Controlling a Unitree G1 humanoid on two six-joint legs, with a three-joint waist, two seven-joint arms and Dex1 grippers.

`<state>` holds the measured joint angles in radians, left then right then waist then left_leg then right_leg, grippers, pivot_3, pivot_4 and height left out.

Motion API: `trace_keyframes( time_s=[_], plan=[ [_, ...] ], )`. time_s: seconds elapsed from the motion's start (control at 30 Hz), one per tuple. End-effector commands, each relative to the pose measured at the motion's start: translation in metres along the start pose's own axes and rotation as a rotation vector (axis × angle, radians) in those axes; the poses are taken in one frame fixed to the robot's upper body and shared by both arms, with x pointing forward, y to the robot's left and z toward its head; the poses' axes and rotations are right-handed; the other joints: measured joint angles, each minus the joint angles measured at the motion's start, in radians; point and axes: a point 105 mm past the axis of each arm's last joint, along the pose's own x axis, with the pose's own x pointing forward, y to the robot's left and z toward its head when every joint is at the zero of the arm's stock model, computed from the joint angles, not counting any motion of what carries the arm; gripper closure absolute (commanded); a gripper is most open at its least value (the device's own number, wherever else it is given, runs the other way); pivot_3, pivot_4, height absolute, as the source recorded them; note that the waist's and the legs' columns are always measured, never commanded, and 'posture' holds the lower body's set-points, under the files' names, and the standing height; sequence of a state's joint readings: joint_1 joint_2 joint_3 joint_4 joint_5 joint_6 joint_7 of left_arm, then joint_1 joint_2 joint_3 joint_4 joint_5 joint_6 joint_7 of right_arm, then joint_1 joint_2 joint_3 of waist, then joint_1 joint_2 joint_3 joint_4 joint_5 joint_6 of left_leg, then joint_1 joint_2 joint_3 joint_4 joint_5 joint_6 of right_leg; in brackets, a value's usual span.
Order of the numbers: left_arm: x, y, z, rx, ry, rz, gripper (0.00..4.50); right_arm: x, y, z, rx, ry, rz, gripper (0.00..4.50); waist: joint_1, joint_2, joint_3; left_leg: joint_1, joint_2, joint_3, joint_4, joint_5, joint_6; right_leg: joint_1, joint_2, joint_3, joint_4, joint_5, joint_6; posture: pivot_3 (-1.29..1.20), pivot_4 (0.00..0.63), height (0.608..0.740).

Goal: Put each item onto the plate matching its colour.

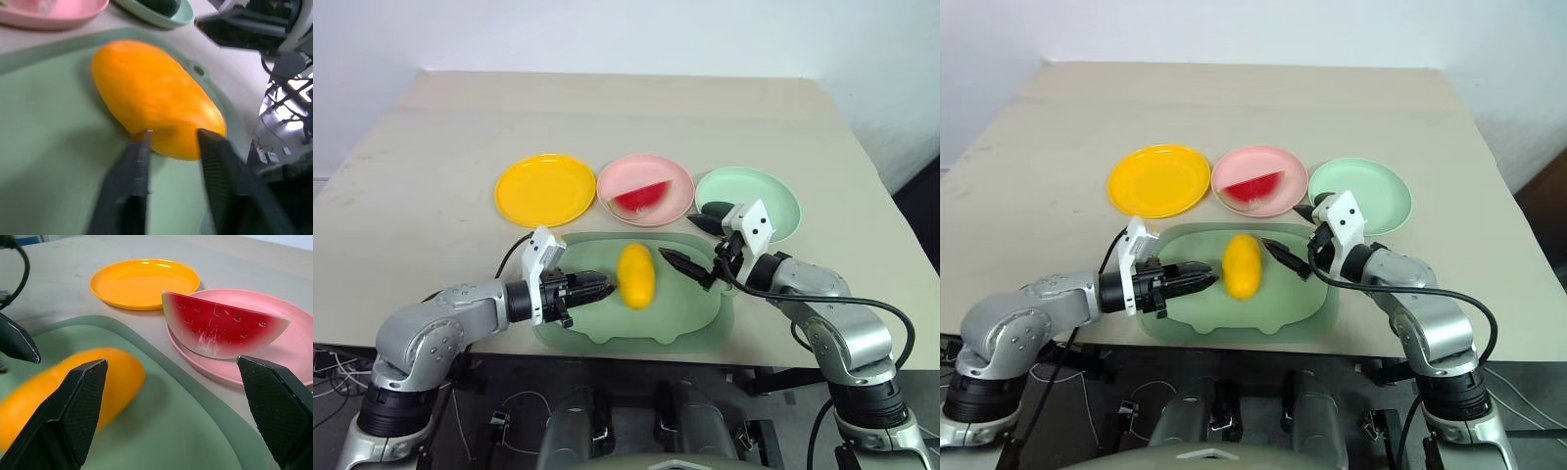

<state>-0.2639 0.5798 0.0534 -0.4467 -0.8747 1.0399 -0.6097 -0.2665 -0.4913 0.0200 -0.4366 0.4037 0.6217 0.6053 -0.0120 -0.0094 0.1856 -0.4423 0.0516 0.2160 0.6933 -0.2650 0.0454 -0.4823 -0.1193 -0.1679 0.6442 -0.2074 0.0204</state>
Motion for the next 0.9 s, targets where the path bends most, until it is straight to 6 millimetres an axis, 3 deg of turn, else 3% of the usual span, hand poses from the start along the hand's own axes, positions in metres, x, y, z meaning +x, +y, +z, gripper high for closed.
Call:
trace_keyframes(
  time_s=[0.03, 0.17, 0.4, 0.57, 0.8, 0.9],
  plan=[
    [0.002, 0.001, 0.007, 0.014, -0.012, 0.010, 4.41, 0.001, 0.000, 0.009, -0.054, -0.020, 0.002, 0.00, 0.000, 0.000, 0.000, 0.000, 0.000, 0.000, 0.000, 0.000, 0.000, 0.000, 0.000, 0.000, 0.000, 0.000, 0.000, 0.00, 0.150, 0.696],
    [0.001, -0.002, 0.016, 0.008, -0.052, -0.044, 4.46, -0.001, 0.000, 0.008, -0.051, -0.014, 0.002, 0.00, 0.000, 0.000, 0.000, 0.000, 0.000, 0.000, 0.000, 0.000, 0.000, 0.000, 0.000, 0.000, 0.000, 0.000, 0.000, 0.00, 0.150, 0.696],
    [-0.008, 0.007, 0.021, 0.042, -0.040, -0.091, 2.21, -0.006, -0.002, 0.008, -0.050, -0.014, -0.017, 0.00, 0.001, 0.000, 0.000, 0.000, 0.000, -0.001, 0.001, 0.000, 0.000, 0.000, 0.000, -0.001, 0.000, -0.001, 0.000, 0.00, 0.150, 0.696],
    [-0.012, 0.016, 0.023, 0.275, 0.006, -0.104, 0.50, -0.012, -0.006, 0.006, -0.063, 0.001, -0.039, 0.00, 0.000, 0.000, 0.000, 0.000, 0.000, -0.001, 0.001, 0.000, 0.000, 0.000, 0.000, -0.001, 0.000, 0.000, -0.001, 0.00, 0.150, 0.696],
    [-0.011, 0.026, 0.025, 0.290, 0.011, -0.127, 0.50, -0.014, -0.007, 0.005, -0.058, 0.007, -0.064, 0.00, -0.001, 0.000, 0.000, -0.001, 0.000, -0.001, -0.002, 0.000, 0.000, -0.001, 0.000, -0.001, -0.004, 0.000, -0.003, 0.00, 0.150, 0.696],
    [-0.006, 0.027, 0.013, 0.266, 0.053, -0.126, 0.50, -0.014, -0.006, 0.005, -0.054, 0.009, -0.066, 0.00, -0.002, 0.000, 0.000, -0.001, 0.000, -0.001, -0.002, 0.000, 0.000, -0.001, 0.000, -0.001, -0.005, 0.001, -0.003, 0.00, 0.150, 0.696]
  ],
)
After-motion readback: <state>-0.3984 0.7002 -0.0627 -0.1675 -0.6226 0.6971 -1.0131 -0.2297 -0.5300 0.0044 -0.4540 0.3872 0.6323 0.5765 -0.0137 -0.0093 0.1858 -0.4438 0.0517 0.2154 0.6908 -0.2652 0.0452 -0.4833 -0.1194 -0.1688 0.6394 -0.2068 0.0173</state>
